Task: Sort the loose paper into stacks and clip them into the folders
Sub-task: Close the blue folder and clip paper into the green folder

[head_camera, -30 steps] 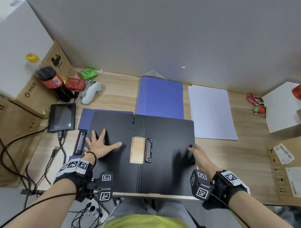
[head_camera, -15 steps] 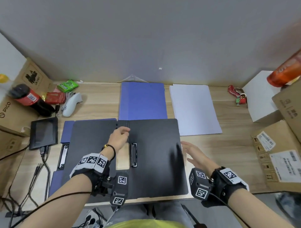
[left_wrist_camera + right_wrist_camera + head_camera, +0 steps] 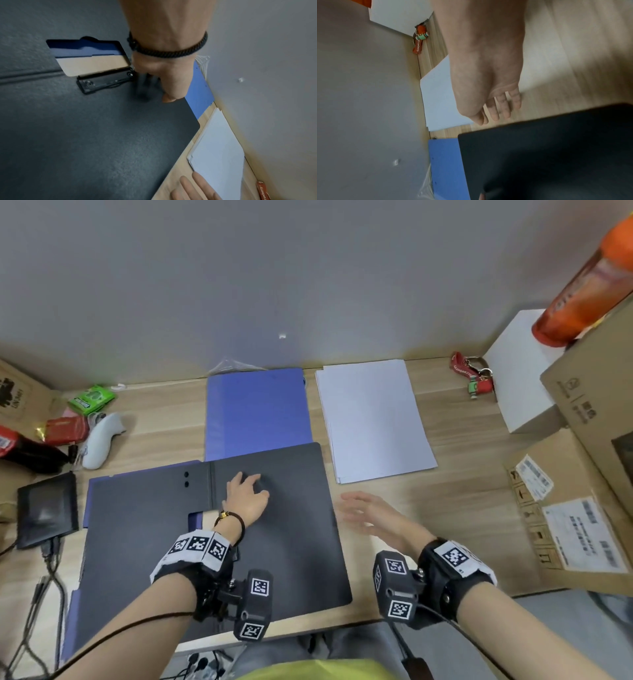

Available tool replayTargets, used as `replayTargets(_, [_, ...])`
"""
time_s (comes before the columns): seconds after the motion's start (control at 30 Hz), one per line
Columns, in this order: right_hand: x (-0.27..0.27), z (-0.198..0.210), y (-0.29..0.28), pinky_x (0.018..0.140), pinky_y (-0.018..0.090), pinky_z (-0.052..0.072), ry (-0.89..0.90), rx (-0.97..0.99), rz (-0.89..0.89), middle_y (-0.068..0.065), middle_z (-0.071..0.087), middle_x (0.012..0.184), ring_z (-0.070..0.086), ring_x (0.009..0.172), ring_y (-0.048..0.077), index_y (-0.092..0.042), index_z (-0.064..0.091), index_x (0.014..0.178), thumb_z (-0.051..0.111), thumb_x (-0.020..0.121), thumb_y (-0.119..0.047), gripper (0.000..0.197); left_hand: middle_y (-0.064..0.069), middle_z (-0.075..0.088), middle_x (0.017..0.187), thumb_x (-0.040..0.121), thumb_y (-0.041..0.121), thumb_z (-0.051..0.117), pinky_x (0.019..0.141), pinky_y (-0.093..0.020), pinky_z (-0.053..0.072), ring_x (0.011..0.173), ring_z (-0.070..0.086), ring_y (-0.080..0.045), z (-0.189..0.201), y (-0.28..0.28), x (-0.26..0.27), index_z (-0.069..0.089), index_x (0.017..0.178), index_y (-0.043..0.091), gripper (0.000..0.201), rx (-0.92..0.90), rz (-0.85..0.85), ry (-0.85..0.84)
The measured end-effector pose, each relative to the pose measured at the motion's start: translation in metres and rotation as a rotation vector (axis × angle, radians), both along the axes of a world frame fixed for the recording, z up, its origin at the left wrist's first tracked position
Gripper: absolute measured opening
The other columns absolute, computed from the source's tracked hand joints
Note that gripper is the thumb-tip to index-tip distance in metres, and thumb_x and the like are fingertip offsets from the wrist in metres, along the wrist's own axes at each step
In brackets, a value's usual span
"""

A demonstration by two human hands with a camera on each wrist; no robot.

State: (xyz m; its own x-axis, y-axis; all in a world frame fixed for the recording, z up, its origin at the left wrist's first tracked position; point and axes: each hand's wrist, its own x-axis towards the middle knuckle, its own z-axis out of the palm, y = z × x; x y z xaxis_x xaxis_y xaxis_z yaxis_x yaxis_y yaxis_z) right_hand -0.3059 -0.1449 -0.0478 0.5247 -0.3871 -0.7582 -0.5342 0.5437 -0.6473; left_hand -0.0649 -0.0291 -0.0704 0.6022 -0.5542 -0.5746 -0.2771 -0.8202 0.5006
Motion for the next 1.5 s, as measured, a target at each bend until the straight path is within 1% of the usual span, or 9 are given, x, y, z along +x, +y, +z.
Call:
replayTargets(0.13, [-0.035,-0.009,-0.055,0.097,0.041,0.048,0.112,-0.223,-0.273,0.005,0.063,0.123,0.061,0.108,0.025,-0.025,0.066,0.099,0.052,0.09,-0.01,0.022,-0.008,0.052,0.134,0.09,0.009,0.048,0.103,-0.032,0.04,0.122,0.053,-0.026,0.014,-0.033,-0.02,0.055,0.129,0.014,0.04,-0.209,0.075,-0.034])
replayTargets(0.37, [-0.072,-0.007,-0.112,0.088,0.024,0.034,0.291,-0.437,-0.36,0.007,0.05,0.137,0.049,0.121,0.021,-0.007,0.049,0.134,0.045,0.093,-0.005,0.041,0.001,0.047,0.142,0.096,0.008,0.042,0.113,-0.034,0.033,0.131,0.045,-0.015,0.02,-0.088,-0.067,0.041,0.143,0.017,0.047,-0.198,0.017,0.333])
replayTargets(0.53, [-0.067,-0.011,-0.123,0.075,0.023,0.038,0.216,-0.385,-0.329,-0.001,0.053,0.118,0.051,0.11,0.018,-0.011,0.05,0.128,0.045,0.095,-0.005,0.035,0.006,0.053,0.081,0.093,0.011,0.041,0.084,-0.026,0.04,0.079,0.049,-0.012,0.018,-0.112,-0.085,0.059,0.094,0.02,0.02,-0.204,0.109,0.45])
replayTargets(0.63, [-0.064,-0.014,-0.126,0.085,0.023,0.036,0.186,-0.323,-0.349,-0.003,0.051,0.121,0.048,0.116,0.016,-0.012,0.049,0.132,0.045,0.096,-0.009,0.037,0.003,0.064,0.093,0.089,0.01,0.043,0.087,-0.029,0.044,0.085,0.058,-0.012,0.015,-0.116,-0.086,0.063,0.11,0.015,0.03,-0.203,0.1,0.476])
replayTargets(0.83, [-0.068,-0.01,-0.127,0.073,0.015,0.038,0.141,-0.344,-0.344,-0.001,0.056,0.122,0.049,0.109,0.01,-0.01,0.052,0.131,0.04,0.094,-0.002,0.04,0.0,0.05,0.092,0.076,0.016,0.043,0.079,-0.033,0.036,0.085,0.045,-0.018,0.006,-0.12,-0.084,0.049,0.092,0.027,0.02,-0.199,0.151,0.483])
replayTargets(1.07, [-0.067,-0.003,-0.125,0.091,0.019,0.031,0.115,-0.352,-0.348,-0.009,0.048,0.116,0.044,0.109,0.005,-0.01,0.046,0.137,0.039,0.096,-0.001,0.043,0.002,0.056,0.086,0.091,0.012,0.043,0.088,-0.029,0.047,0.08,0.053,-0.013,0.021,-0.123,-0.094,0.054,0.131,0.01,0.042,-0.269,0.239,0.468])
replayTargets(1.17, [-0.069,-0.006,-0.126,0.096,0.021,0.031,0.137,-0.328,-0.356,-0.003,0.05,0.135,0.045,0.124,0.012,-0.01,0.042,0.141,0.041,0.097,-0.006,0.044,0.001,0.06,0.125,0.094,0.02,0.052,0.101,-0.027,0.046,0.115,0.057,-0.012,0.027,-0.126,-0.099,0.046,0.141,0.012,0.047,-0.319,0.244,0.457])
replayTargets(1.27, [-0.071,-0.009,-0.127,0.101,0.028,0.033,0.141,-0.308,-0.367,0.01,0.054,0.133,0.049,0.123,0.023,-0.004,0.046,0.135,0.043,0.096,-0.008,0.039,-0.002,0.057,0.119,0.096,0.014,0.053,0.098,-0.028,0.048,0.112,0.057,-0.015,0.034,-0.132,-0.106,0.057,0.126,0.019,0.031,-0.397,0.249,0.475])
replayTargets(1.5, [-0.077,-0.016,-0.123,0.102,0.029,0.031,0.068,-0.219,-0.302,-0.012,0.046,0.141,0.042,0.123,0.006,-0.023,0.045,0.139,0.048,0.093,-0.023,0.047,-0.002,0.055,0.126,0.092,0.026,0.059,0.091,-0.035,0.055,0.11,0.061,-0.026,0.032,-0.151,-0.113,0.05,0.129,0.013,0.04,-0.405,0.437,0.608])
